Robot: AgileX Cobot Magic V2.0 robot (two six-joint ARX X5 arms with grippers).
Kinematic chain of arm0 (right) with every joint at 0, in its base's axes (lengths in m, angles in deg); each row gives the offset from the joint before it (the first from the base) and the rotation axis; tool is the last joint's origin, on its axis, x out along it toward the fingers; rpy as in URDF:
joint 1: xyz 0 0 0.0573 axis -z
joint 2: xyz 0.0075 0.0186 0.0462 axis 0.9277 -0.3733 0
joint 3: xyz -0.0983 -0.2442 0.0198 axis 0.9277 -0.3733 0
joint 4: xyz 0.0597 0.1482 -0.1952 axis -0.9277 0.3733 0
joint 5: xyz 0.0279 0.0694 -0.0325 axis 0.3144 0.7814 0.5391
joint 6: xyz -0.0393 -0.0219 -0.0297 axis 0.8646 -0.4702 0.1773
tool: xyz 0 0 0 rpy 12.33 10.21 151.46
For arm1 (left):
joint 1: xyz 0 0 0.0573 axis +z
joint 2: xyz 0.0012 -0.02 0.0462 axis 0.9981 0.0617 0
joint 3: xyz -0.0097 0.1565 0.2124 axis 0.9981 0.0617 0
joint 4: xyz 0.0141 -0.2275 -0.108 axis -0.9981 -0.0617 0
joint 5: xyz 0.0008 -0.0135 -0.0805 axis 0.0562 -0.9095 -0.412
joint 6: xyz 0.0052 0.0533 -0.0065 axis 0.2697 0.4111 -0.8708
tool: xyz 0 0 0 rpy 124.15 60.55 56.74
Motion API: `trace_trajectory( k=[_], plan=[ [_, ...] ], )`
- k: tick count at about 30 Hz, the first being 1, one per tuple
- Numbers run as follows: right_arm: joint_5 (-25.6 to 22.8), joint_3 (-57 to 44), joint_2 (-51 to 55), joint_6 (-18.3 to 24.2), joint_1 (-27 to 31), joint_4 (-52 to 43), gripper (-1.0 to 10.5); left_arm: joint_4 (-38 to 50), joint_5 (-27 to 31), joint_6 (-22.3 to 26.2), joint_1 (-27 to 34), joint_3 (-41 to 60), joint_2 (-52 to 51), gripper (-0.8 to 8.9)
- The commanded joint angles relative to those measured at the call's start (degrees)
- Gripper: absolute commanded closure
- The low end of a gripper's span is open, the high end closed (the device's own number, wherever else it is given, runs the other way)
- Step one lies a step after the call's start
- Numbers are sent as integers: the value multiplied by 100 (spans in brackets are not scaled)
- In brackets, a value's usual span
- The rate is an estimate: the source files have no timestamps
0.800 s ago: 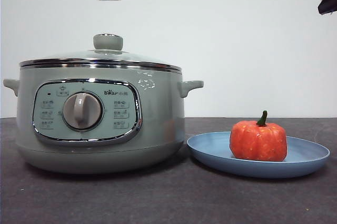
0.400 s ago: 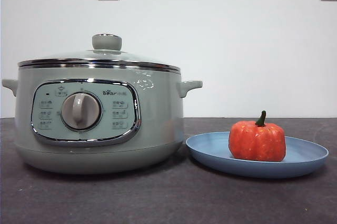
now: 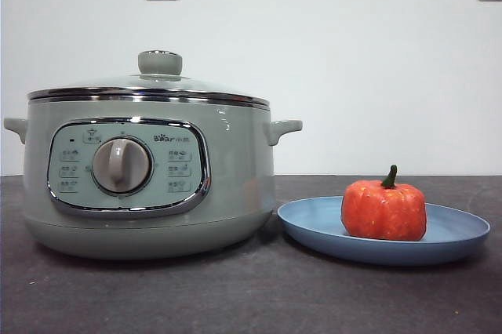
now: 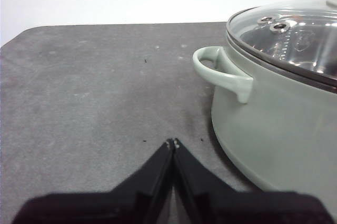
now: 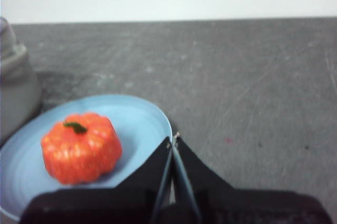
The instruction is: Take the pumpkin out from the steamer,put the pumpkin in the blue plate,close the lid
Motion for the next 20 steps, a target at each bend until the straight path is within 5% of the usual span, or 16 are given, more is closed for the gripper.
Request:
trace_trajectory(
  k=[1, 5, 20],
  plan=[
    [4, -103, 20, 26, 13, -2, 963, 22, 9, -35, 17, 85, -17, 817],
    [-4, -101, 11, -321, 11, -7, 963, 22, 7, -35, 17, 85, -17, 817],
    [-35, -101, -9, -317, 13, -9, 963, 22, 9, -35, 17, 85, -17, 817]
  ],
)
